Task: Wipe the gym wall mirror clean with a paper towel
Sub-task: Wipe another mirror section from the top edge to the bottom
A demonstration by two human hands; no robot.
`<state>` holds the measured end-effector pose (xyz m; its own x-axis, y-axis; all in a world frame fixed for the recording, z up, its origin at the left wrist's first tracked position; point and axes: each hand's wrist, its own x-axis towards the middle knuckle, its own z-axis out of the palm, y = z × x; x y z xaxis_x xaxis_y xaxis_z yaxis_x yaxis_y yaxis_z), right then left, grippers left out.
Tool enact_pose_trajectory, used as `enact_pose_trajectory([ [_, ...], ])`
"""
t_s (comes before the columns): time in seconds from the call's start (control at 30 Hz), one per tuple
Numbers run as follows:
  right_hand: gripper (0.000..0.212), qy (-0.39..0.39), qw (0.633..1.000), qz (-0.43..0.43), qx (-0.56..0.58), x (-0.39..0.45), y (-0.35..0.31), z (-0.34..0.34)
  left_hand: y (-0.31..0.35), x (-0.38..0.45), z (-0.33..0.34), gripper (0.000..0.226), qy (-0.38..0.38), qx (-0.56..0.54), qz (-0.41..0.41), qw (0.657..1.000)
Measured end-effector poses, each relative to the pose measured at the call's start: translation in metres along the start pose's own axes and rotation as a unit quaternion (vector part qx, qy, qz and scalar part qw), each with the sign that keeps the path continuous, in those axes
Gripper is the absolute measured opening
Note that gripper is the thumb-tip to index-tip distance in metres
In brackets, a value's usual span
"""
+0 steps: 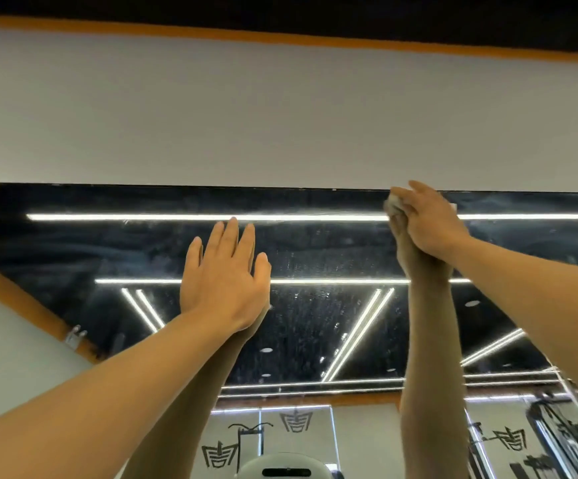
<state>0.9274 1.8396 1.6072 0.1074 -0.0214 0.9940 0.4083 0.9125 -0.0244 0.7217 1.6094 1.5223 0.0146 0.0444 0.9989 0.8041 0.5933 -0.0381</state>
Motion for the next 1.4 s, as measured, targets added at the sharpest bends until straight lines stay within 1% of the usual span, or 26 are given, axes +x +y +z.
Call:
enact_pose_trajectory([
  [0.07, 0.046, 0.012, 0.999, 0.047, -0.014, 0.012, 0.018, 0.0, 0.0, 0.001, -0.001, 0.06, 0.004, -0.001, -0.001, 1.0],
  [0.13, 0.038, 0.039, 0.995, 0.088, -0.019, 0.02, 0.014, 0.002, 0.001, 0.001, -0.001, 0.06, 0.007, 0.0, -0.001, 1.0],
  [0.17, 0.032, 0.05, 0.994, 0.098, -0.019, 0.023, 0.005, 0.004, 0.001, 0.001, -0.001, 0.06, 0.008, 0.001, -0.001, 1.0],
  [0.23, 0.026, 0.057, 0.995, 0.081, -0.018, 0.023, -0.024, 0.009, 0.001, 0.001, 0.0, 0.059, 0.014, 0.0, -0.004, 1.0],
  [0.27, 0.025, 0.052, 0.997, 0.053, -0.02, 0.023, -0.042, 0.013, 0.001, 0.001, 0.0, 0.059, 0.021, -0.005, -0.006, 1.0],
  [0.33, 0.031, 0.023, 0.999, -0.038, -0.009, 0.019, -0.088, 0.024, 0.001, -0.002, 0.0, 0.057, 0.038, -0.022, -0.013, 0.999],
  [0.4, 0.038, -0.011, 0.989, -0.147, 0.023, 0.008, -0.138, 0.038, 0.003, -0.005, -0.002, 0.057, 0.064, -0.049, -0.042, 0.996],
  [0.47, 0.045, -0.05, 0.972, -0.226, 0.045, -0.007, -0.173, 0.045, 0.004, -0.008, -0.003, 0.058, 0.086, -0.057, -0.091, 0.991],
  [0.53, 0.047, -0.086, 0.959, -0.264, 0.057, -0.016, -0.177, 0.046, 0.003, -0.009, -0.004, 0.058, 0.088, -0.036, -0.118, 0.989],
  [0.6, 0.047, -0.113, 0.951, -0.279, 0.068, -0.015, -0.158, 0.039, 0.001, -0.008, -0.004, 0.057, 0.08, -0.025, -0.113, 0.99],
  [0.63, 0.048, -0.119, 0.952, -0.274, 0.07, -0.013, -0.144, 0.035, 0.001, -0.008, -0.004, 0.057, 0.076, -0.023, -0.109, 0.991],
  [0.7, 0.05, -0.112, 0.962, -0.238, 0.074, -0.01, -0.109, 0.025, 0.001, -0.007, -0.004, 0.056, 0.072, -0.019, -0.104, 0.992],
  [0.8, 0.047, -0.077, 0.983, -0.158, 0.059, -0.012, -0.051, 0.009, 0.001, -0.008, -0.003, 0.056, 0.075, -0.01, -0.104, 0.992],
  [0.9, 0.045, -0.041, 0.995, -0.083, 0.035, -0.018, 0.003, -0.004, 0.002, -0.006, -0.002, 0.056, 0.074, 0.002, -0.102, 0.992],
  [0.97, 0.045, -0.025, 0.999, -0.039, 0.029, -0.022, 0.022, -0.008, 0.0, -0.004, -0.001, 0.057, 0.075, 0.01, -0.103, 0.992],
  [1.07, 0.047, -0.014, 0.999, 0.012, 0.035, -0.026, 0.021, -0.002, -0.001, -0.003, 0.003, 0.058, 0.078, 0.014, -0.104, 0.991],
  [1.13, 0.045, -0.002, 0.999, 0.013, 0.051, -0.029, 0.003, 0.004, -0.001, -0.001, 0.004, 0.059, 0.074, 0.014, -0.103, 0.992],
  [1.23, 0.047, -0.011, 0.997, -0.032, 0.067, -0.036, -0.054, 0.012, -0.01, -0.002, 0.0, 0.059, 0.048, -0.014, -0.075, 0.996],
  [1.27, 0.049, -0.023, 0.996, -0.059, 0.069, -0.04, -0.079, 0.016, -0.017, -0.004, -0.003, 0.059, 0.036, -0.025, -0.052, 0.998],
  [1.33, 0.053, -0.059, 0.986, -0.136, 0.075, -0.05, -0.137, 0.025, -0.045, -0.017, -0.01, 0.06, 0.039, -0.023, -0.007, 0.999],
  [1.4, 0.054, -0.098, 0.969, -0.216, 0.064, -0.061, -0.189, 0.037, -0.074, -0.033, -0.014, 0.072, 0.057, -0.017, -0.001, 0.998],
])
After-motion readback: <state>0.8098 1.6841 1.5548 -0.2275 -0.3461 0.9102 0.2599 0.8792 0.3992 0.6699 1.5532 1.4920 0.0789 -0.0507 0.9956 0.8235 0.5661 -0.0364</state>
